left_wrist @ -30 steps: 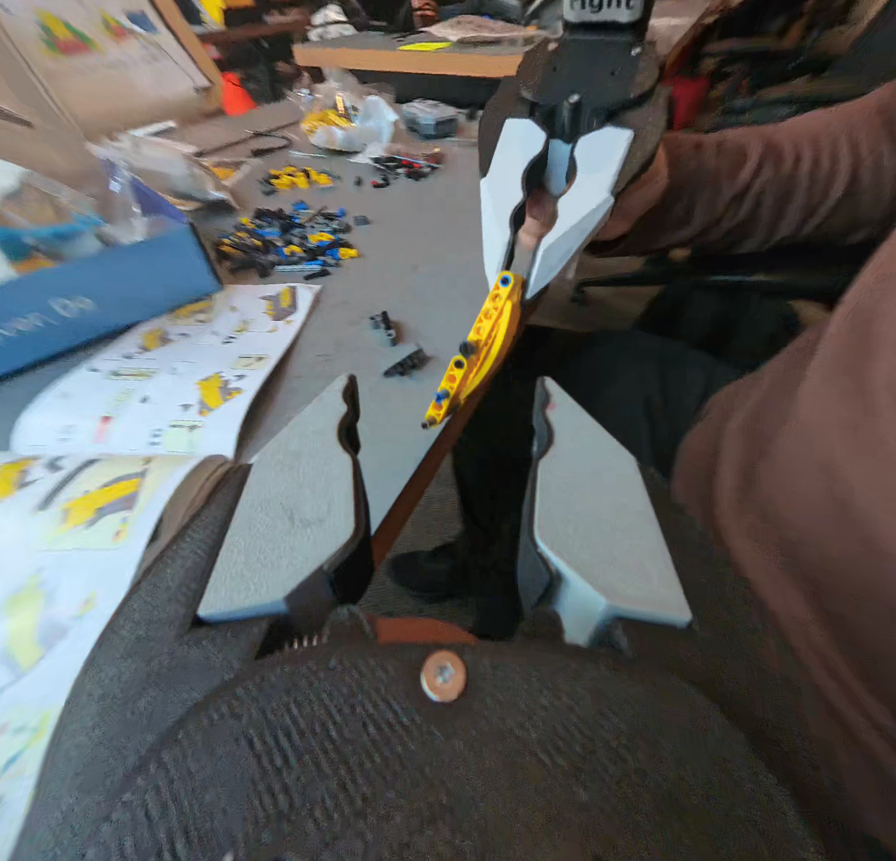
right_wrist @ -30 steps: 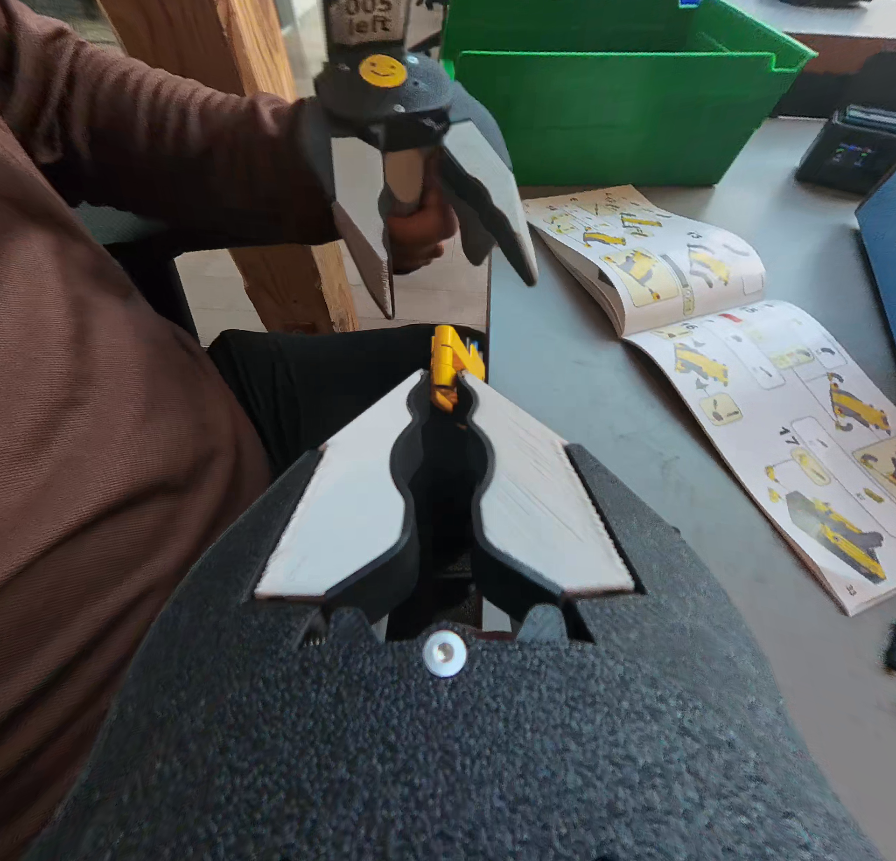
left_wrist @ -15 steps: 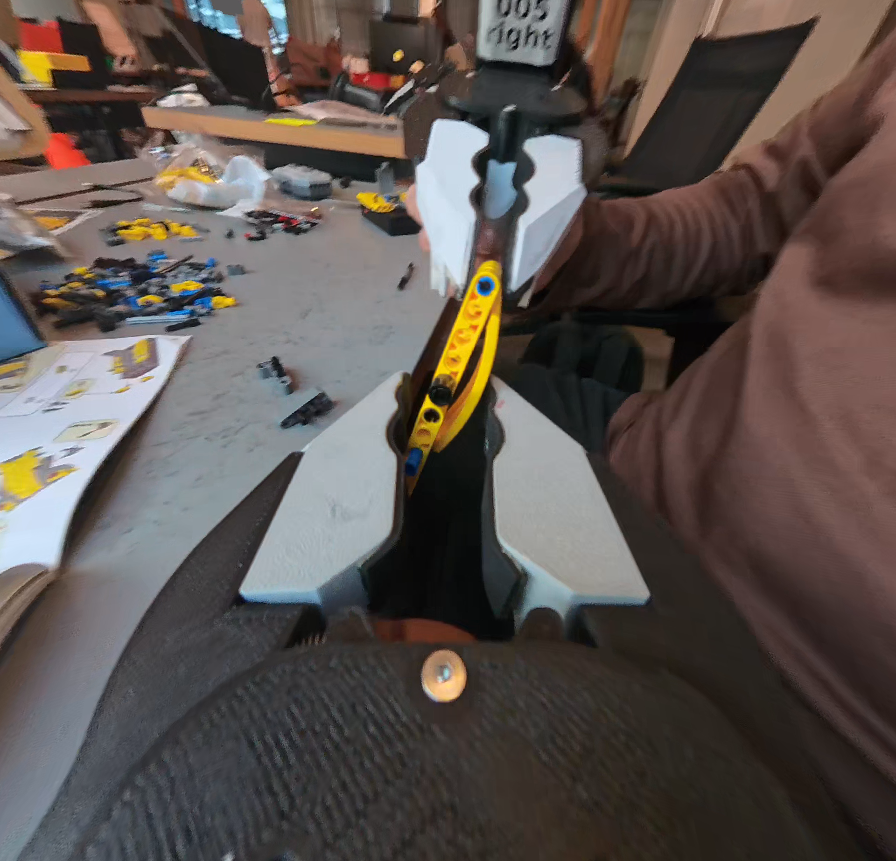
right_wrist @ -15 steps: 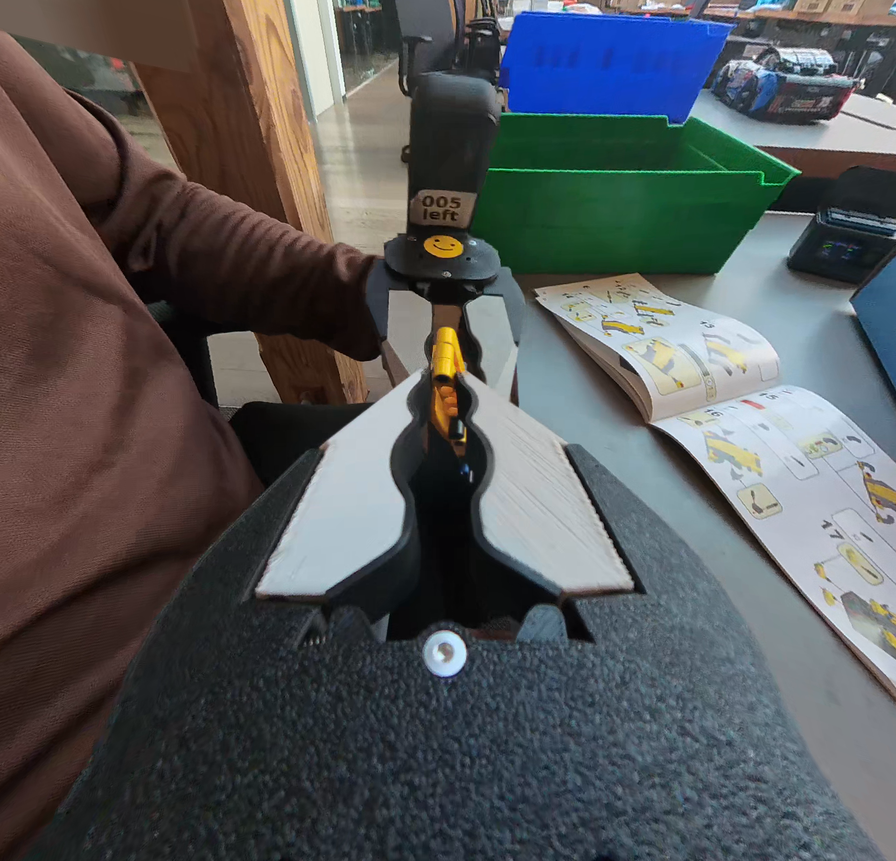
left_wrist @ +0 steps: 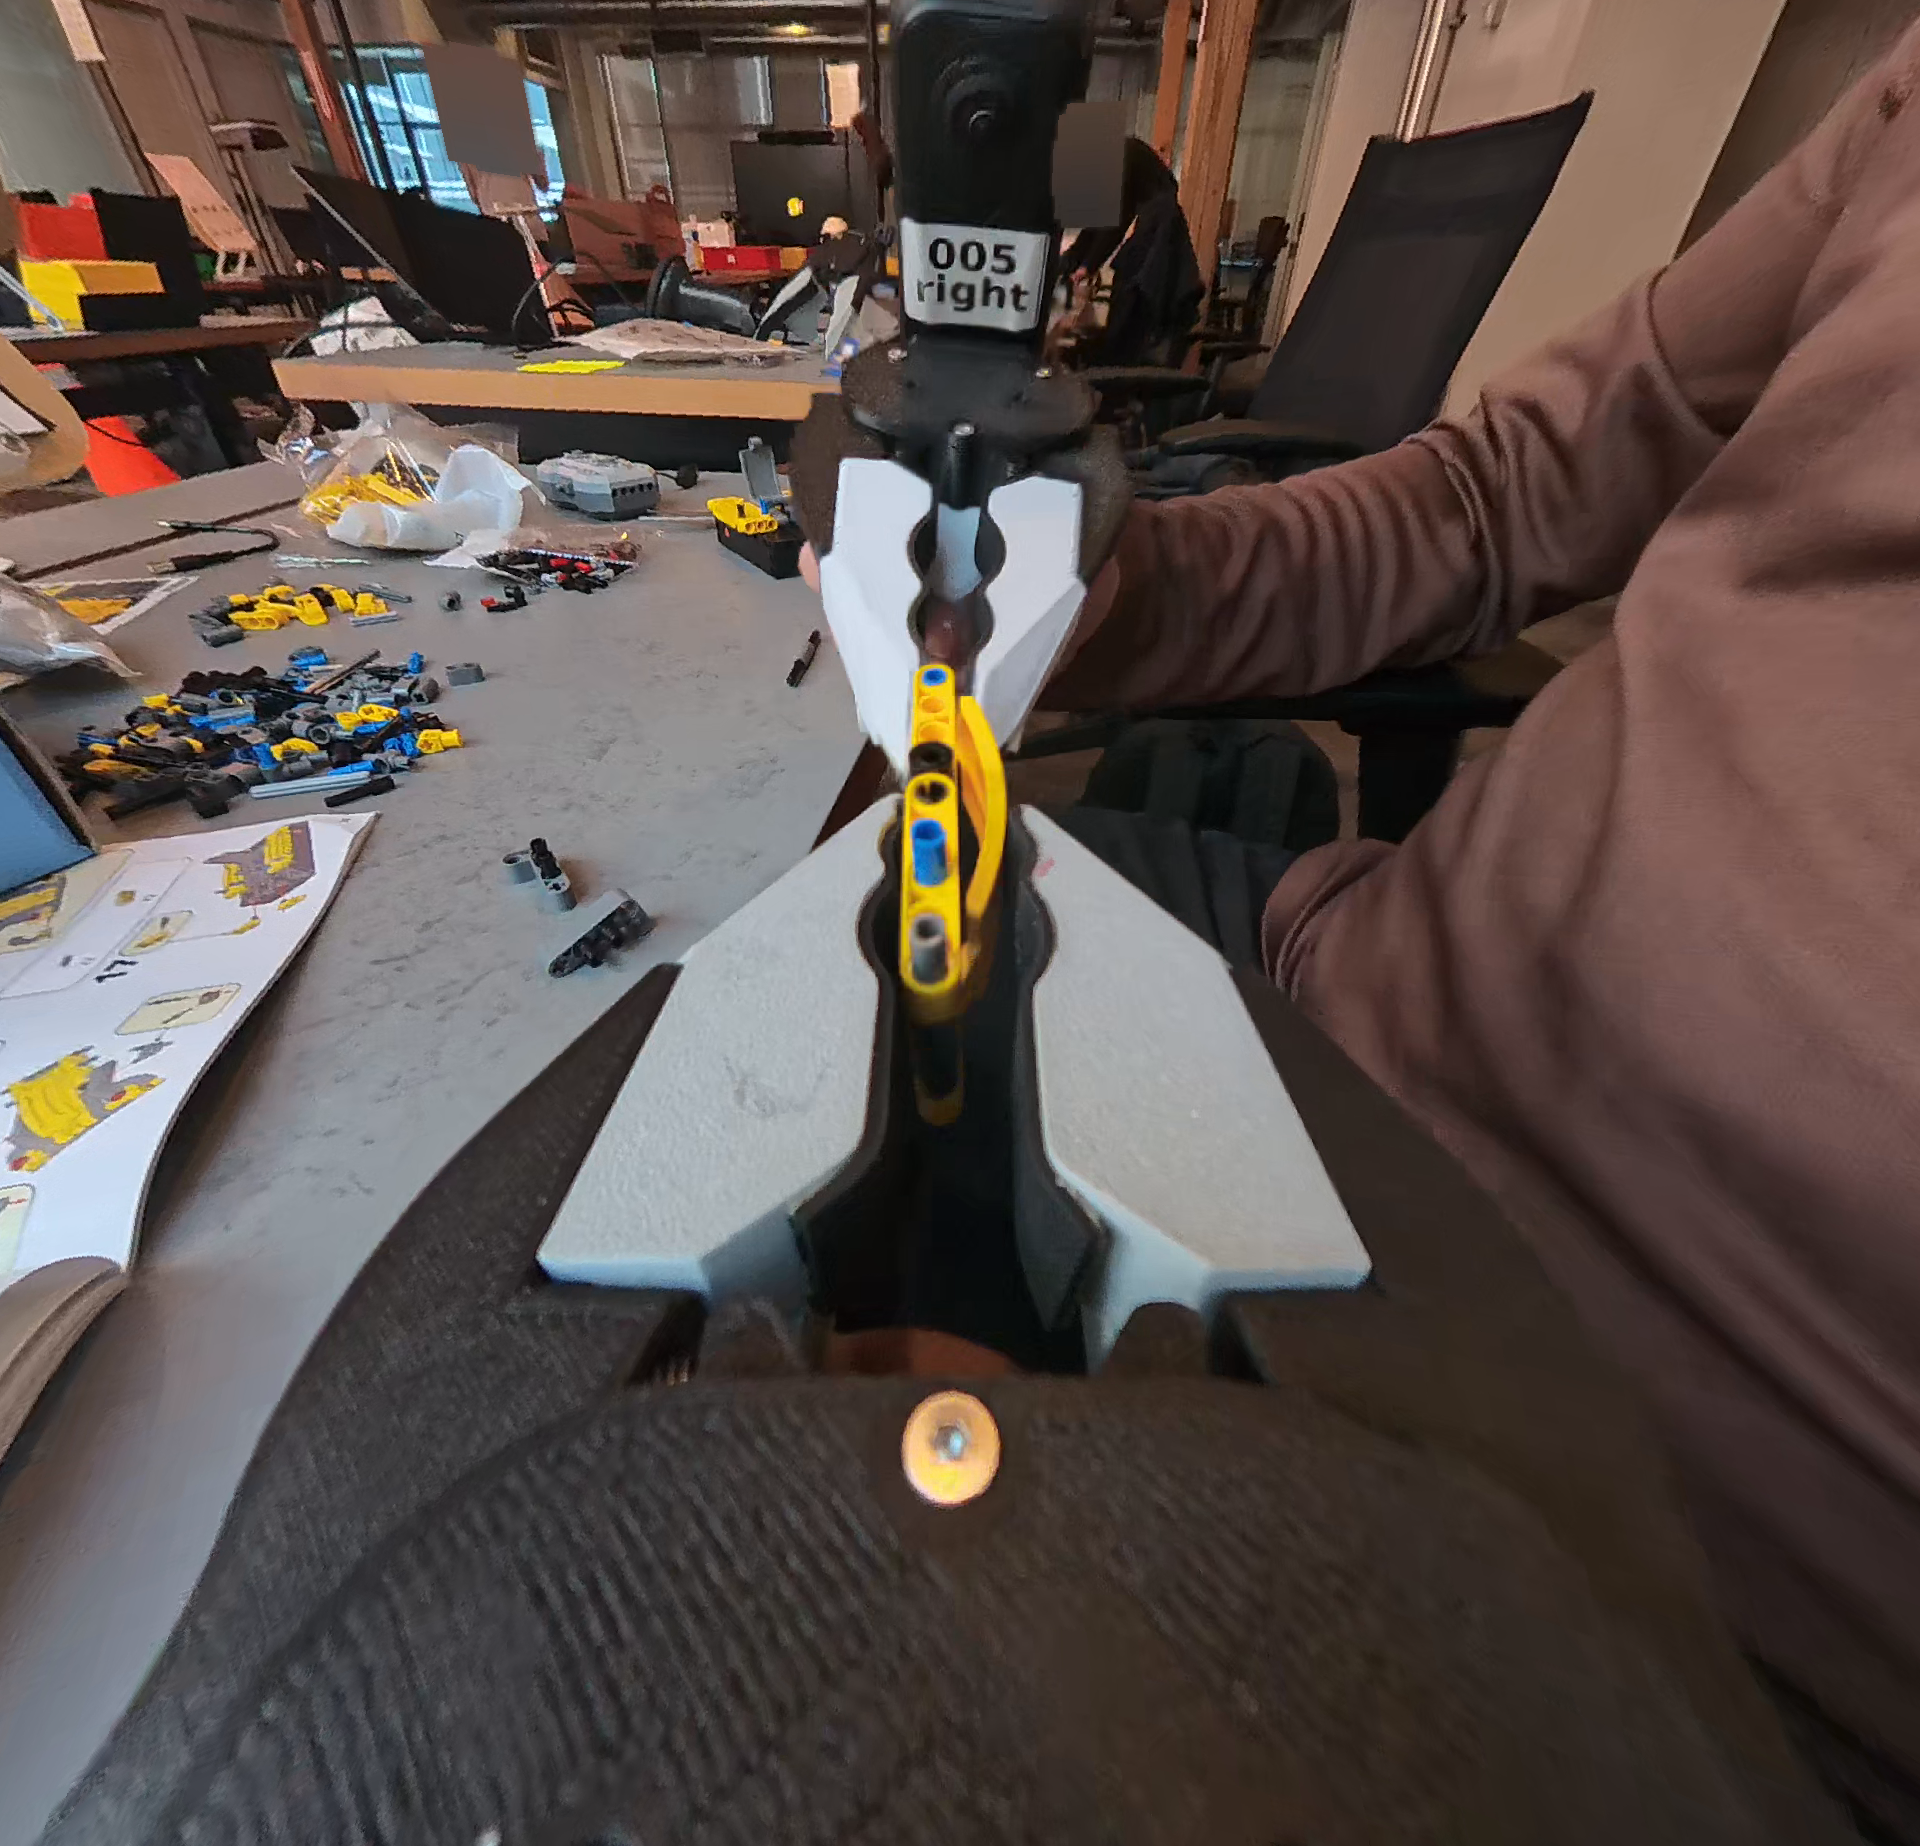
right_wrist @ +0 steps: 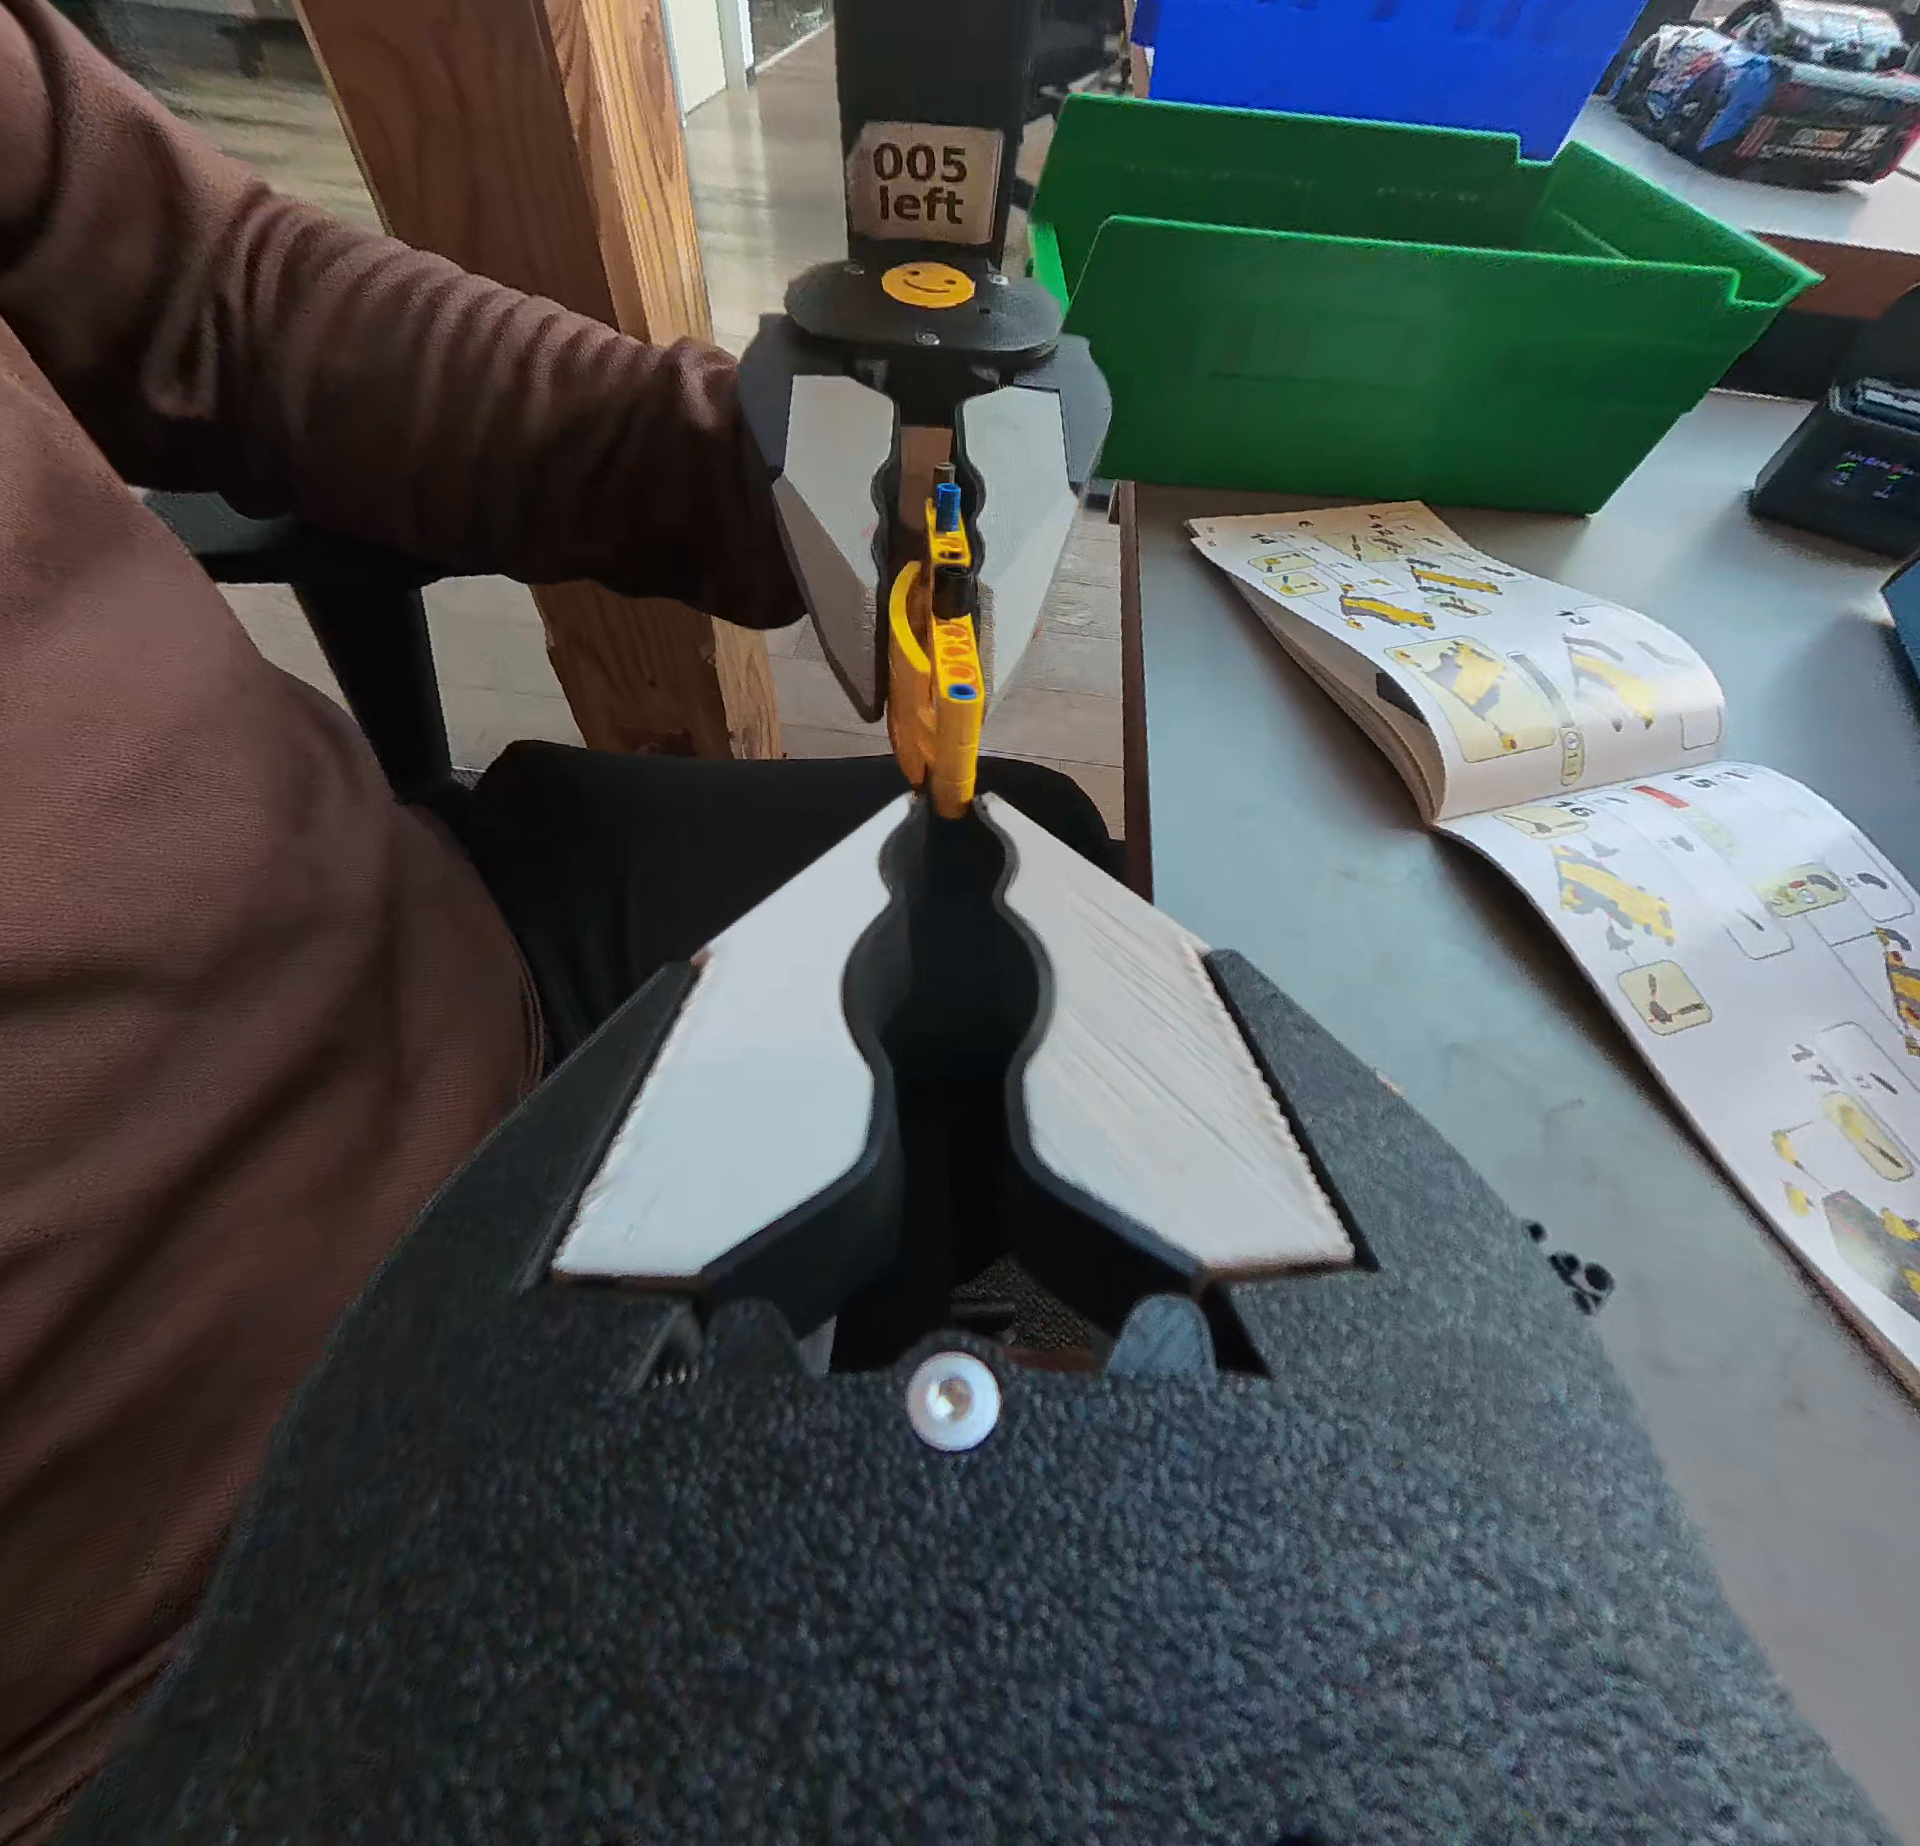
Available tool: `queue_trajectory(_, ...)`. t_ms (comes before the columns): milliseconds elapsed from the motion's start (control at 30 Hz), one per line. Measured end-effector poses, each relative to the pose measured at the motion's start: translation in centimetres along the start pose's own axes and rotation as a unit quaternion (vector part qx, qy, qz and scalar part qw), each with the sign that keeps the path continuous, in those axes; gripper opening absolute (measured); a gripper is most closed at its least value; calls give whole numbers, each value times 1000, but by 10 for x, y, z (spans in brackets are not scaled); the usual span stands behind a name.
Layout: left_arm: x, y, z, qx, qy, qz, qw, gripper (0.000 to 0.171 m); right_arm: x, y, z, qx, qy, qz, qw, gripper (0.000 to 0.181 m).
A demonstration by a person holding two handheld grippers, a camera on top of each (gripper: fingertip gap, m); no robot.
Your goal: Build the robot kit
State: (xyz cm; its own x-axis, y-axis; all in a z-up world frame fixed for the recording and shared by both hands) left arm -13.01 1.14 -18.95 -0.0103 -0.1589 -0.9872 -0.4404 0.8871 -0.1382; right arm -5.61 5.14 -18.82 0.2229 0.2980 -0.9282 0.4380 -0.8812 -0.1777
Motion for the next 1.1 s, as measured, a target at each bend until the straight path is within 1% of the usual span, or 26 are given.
queue_trajectory(133,7,-5,-4,-22,17,4,1000,14,5,4,8,-10,10,3,1000,6)
queue_trajectory(233,16,-5,-6,-52,48,30,997,14,15,3,13,-12,36,-5,999,7)
queue_trajectory(300,22,-4,-10,-63,52,31,996,14,21,-3,13,2,47,-11,999,9)
queue_trajectory(333,24,-3,-13,-67,50,31,996,14,19,-7,12,18,41,-16,999,7)
queue_trajectory(367,26,-3,-16,-71,48,32,996,14,12,-14,8,41,21,-25,999,5)
queue_trajectory(433,31,1,-25,-94,44,37,994,14,-5,-29,-3,93,-29,-31,995,4)
queue_trajectory(467,34,4,-30,-112,46,41,992,14,-8,-41,-8,124,-41,-23,991,4)
queue_trajectory(533,36,9,-38,-148,46,48,987,14,-1,-67,-16,186,-42,-2,982,11)
queue_trajectory(600,34,9,-45,-171,36,50,983,14,10,-87,-21,224,-33,13,974,15)
queue_trajectory(667,31,8,-51,-198,29,55,978,14,17,-98,-20,233,-18,15,972,15)
queue_trajectory(767,32,8,-62,-248,35,69,966,14,24,-106,-11,240,5,-3,971,14)
queue_trajectory(933,39,17,-80,-320,66,76,942,14,24,-115,0,252,10,-15,968,16)
queue_trajectory(1033,38,24,-84,-342,76,86,933,14,24,-119,-4,274,9,-12,962,19)
queue_trajectory(1100,37,28,-81,-333,71,73,937,14,21,-118,-10,289,-10,-14,957,18)
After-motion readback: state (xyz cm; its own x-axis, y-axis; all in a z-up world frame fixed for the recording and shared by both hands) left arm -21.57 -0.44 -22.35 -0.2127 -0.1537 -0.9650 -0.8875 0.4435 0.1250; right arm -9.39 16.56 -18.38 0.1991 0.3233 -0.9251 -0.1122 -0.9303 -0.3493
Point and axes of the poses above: each gripper's, where its closed fingertips meet, z out along the fingers, x out of its underside, y = z × x across the jaws, the point moved 4 cm from there along -z, back along the fingers, and after that the axes turned 7 degrees about -z, right-handed, at the moved point
